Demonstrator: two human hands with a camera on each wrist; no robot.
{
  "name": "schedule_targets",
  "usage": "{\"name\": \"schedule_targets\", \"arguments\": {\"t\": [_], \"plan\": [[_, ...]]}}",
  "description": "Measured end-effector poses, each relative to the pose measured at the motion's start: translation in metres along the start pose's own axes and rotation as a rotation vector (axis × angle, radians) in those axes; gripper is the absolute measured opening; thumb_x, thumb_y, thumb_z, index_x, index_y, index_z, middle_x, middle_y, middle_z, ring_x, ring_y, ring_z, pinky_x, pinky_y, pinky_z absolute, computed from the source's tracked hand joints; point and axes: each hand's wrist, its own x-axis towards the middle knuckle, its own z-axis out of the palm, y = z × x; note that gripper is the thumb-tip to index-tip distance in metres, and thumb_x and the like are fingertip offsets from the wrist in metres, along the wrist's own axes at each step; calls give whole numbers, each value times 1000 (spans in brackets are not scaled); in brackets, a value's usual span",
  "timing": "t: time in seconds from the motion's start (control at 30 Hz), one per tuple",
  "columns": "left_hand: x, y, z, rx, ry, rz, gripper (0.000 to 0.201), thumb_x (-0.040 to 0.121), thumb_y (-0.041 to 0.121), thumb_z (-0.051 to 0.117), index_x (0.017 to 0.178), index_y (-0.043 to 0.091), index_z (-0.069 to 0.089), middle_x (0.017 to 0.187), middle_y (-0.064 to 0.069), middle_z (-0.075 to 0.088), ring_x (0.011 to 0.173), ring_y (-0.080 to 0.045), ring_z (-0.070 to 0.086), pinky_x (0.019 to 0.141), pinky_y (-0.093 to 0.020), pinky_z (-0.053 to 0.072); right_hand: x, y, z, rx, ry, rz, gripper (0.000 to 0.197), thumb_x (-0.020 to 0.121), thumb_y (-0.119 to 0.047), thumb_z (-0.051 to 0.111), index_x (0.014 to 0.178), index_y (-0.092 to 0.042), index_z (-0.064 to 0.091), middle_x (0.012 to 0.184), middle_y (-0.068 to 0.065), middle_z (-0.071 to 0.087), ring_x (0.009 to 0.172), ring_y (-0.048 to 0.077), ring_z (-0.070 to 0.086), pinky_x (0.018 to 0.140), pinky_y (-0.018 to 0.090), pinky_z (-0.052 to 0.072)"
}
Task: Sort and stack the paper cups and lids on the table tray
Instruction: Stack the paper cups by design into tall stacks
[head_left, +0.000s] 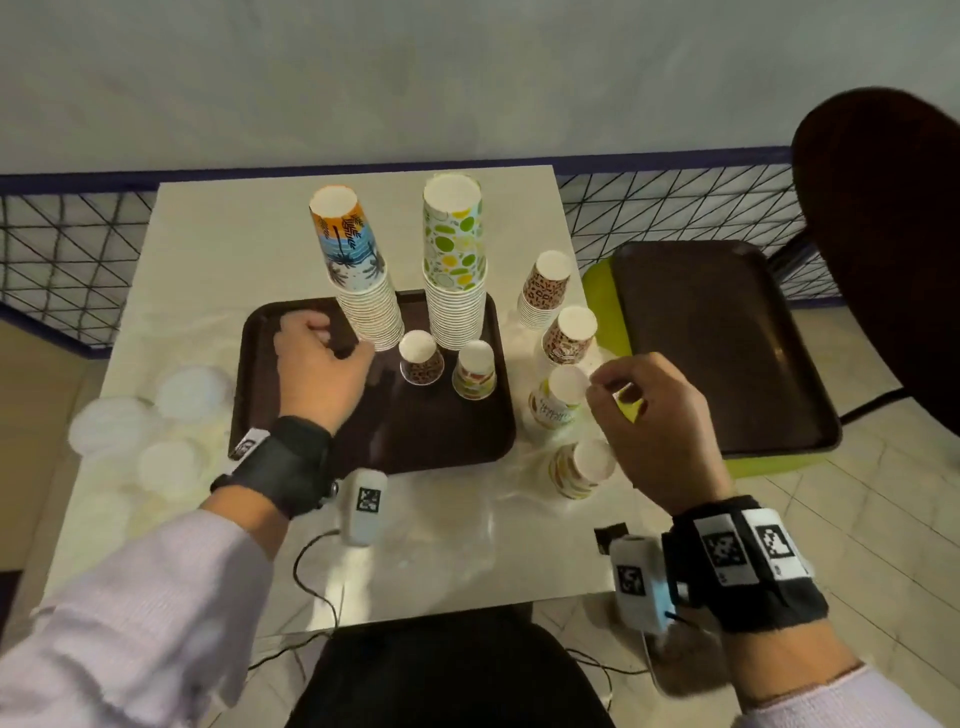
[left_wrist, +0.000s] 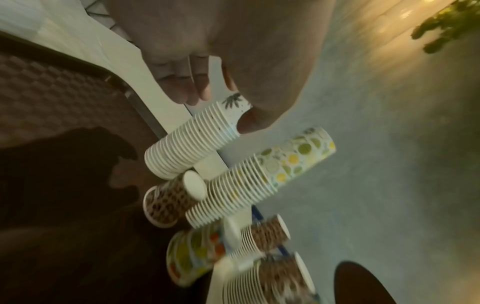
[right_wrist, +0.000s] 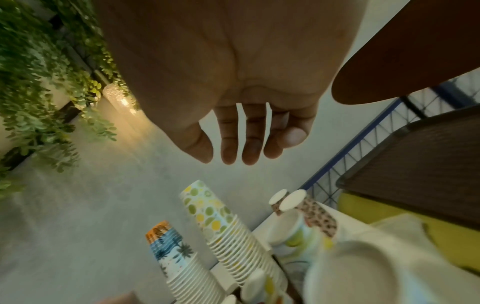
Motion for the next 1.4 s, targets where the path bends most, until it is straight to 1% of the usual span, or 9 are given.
{"name": "schedule_targets", "arguments": {"t": [0.2, 0.4, 0.5, 0.63, 0.8, 1.0, 1.17, 1.33, 1.4], "plan": [[-107, 11, 33, -38, -467, 155, 41, 84, 11, 80, 107, 29, 52, 93, -1, 64, 70, -17, 57, 65, -23, 49, -21, 60, -13, -73, -235, 101, 49, 82, -50, 72, 125, -35, 52, 116, -11, 53, 103, 7, 55, 85, 27, 49], [-153, 10, 93, 24, -842, 125, 65, 77, 25, 89, 129, 30, 51, 109, 4, 62, 91, -12, 61, 73, -15, 48, -36, 94, 18, 12, -408, 158, 87, 71, -58, 83, 142, -47, 34, 132, -8, 48, 115, 8, 52, 93, 34, 54], [-163, 12, 114, 99, -879, 104, 82, 72, 30, 91, 141, 28, 47, 119, 6, 57, 105, -13, 59, 85, -23, 50, -41, 102, 37, 23, -415, 145, 84, 69, -57, 83, 139, -49, 38, 133, -8, 53, 120, 13, 53, 99, 40, 51], [-172, 16, 128, 167, -905, 103, 97, 66, 30, 95, 147, 22, 43, 127, 2, 55, 116, -18, 59, 102, -35, 50, -45, 112, 46, 59, -288, 84, 57, 77, -37, 83, 126, -26, 56, 117, -6, 64, 108, 18, 60, 91, 43, 53], [-182, 18, 139, 196, -969, 17, 105, 69, 30, 95, 154, 21, 34, 138, -3, 58, 125, -22, 59, 110, -42, 48, -50, 128, 32, 268, -226, 295, 57, 77, -26, 85, 120, -33, 48, 108, -16, 61, 99, -1, 60, 73, 11, 46], [-194, 20, 144, 130, -947, -60, 111, 72, 35, 94, 159, 25, 26, 146, -4, 58, 128, -22, 59, 110, -41, 49, -53, 151, 38, 526, -203, 445, 53, 86, -10, 77, 128, -24, 48, 123, 2, 61, 111, 21, 64, 75, 24, 57], [-193, 24, 145, 34, -880, 4, 108, 68, 38, 96, 155, 33, 33, 136, 4, 63, 121, -16, 63, 106, -42, 53, -54, 151, 38, 562, -180, 397, 59, 85, -24, 80, 135, -29, 49, 124, -3, 63, 111, 16, 66, 87, 40, 61], [-190, 38, 135, -93, -788, 46, 82, 65, 34, 97, 135, 33, 55, 122, 11, 71, 111, -2, 68, 100, -31, 56, -48, 125, 35, 423, -230, 222, 56, 82, -36, 83, 128, -41, 51, 120, -15, 64, 102, -5, 62, 81, 11, 50], [-188, 41, 129, -122, -746, 24, 75, 74, 13, 93, 136, 28, 54, 121, 10, 70, 109, 3, 68, 97, -23, 56, -45, 111, 41, 357, -253, 129, 64, 78, -49, 81, 133, -34, 51, 122, -11, 61, 106, -1, 61, 82, 14, 52]]}}
